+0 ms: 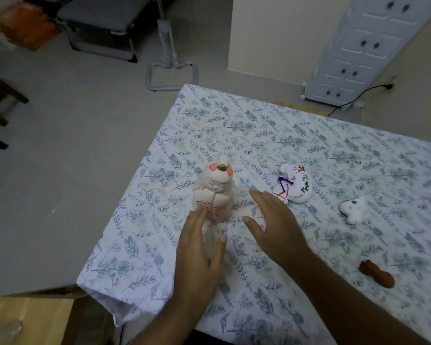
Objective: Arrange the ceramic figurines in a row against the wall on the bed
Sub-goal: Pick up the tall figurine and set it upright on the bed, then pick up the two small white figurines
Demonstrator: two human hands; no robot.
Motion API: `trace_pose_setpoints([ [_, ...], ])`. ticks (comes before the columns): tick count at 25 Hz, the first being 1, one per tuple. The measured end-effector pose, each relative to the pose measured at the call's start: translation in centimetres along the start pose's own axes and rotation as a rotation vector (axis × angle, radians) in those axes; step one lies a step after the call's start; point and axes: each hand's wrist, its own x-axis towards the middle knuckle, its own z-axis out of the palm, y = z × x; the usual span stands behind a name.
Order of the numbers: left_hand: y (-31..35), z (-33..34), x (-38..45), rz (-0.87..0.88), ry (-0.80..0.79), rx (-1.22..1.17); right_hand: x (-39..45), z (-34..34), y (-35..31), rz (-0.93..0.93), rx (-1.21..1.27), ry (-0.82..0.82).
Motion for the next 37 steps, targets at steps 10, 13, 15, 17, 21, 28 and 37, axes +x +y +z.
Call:
trace_pose_setpoints([
  [10, 6.2, 14.7, 5.9, 0.003, -0.277, 0.223, -2.6, -7.9, 14.2, 0.340, -0.136, 0.182],
  [13, 6.1, 18.9, 9.8, -0.163, -0.249, 0.268, -1.5, -9.2, 18.4, 0.532, 0.051, 0.187],
  [15, 5.6, 20.8, 11.3, -0.216, -0.246, 0.325, -1.0, -9.0, 20.5, 0.591, 0.157, 0.160],
  [17, 5.1, 21.6, 11.8, -0.247, -0.212, 0.289, -0.8, -8.4, 21.9, 0.607, 0.251, 0.192],
  [21, 6.5, 21.8, 11.5, -0.259, -0.154, 0.010, -1.1, -8.1, 21.8, 0.534, 0.381, 0.250],
  [28, 10.1, 23.3, 10.0, 0.069, 0.015, 0.128, 0.4, -8.4, 20.4, 0.342, 0.158, 0.200],
  [37, 9.1, 23.4, 9.5, 0.039, -0.058, 0.143, 1.6, -6.8, 19.4, 0.304, 0.154, 0.126],
])
